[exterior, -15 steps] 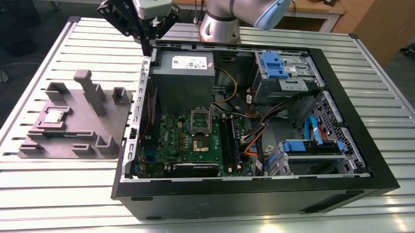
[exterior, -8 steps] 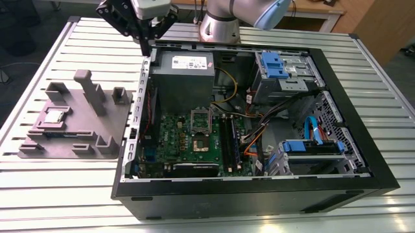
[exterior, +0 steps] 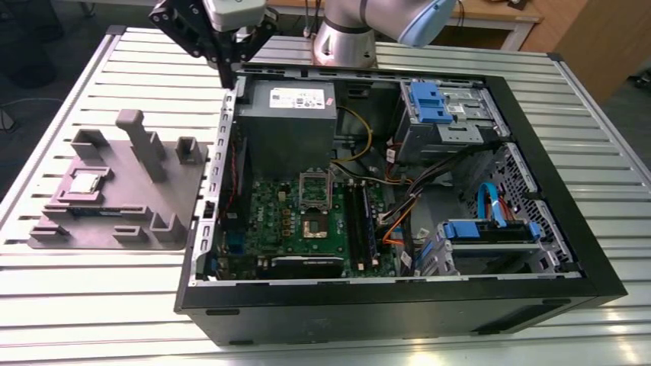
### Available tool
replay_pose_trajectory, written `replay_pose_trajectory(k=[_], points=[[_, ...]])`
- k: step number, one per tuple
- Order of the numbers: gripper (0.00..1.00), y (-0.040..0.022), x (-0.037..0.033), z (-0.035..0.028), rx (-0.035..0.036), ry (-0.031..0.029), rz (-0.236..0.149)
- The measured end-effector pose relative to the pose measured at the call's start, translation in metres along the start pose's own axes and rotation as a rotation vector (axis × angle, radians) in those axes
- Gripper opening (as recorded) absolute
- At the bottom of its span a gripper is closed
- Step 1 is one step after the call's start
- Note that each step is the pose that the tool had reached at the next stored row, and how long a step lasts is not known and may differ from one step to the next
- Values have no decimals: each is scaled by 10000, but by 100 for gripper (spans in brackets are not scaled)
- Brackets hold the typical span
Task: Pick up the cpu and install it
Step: 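Reach for the cpu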
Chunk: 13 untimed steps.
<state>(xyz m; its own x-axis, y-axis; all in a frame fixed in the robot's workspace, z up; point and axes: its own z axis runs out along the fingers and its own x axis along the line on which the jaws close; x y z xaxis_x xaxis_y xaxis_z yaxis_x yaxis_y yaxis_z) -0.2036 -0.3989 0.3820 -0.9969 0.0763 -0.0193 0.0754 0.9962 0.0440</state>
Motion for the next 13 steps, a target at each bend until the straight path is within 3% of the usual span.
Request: replay_pose_trajectory(k=[13], points=[[10,-3,31,10,1,12,0]])
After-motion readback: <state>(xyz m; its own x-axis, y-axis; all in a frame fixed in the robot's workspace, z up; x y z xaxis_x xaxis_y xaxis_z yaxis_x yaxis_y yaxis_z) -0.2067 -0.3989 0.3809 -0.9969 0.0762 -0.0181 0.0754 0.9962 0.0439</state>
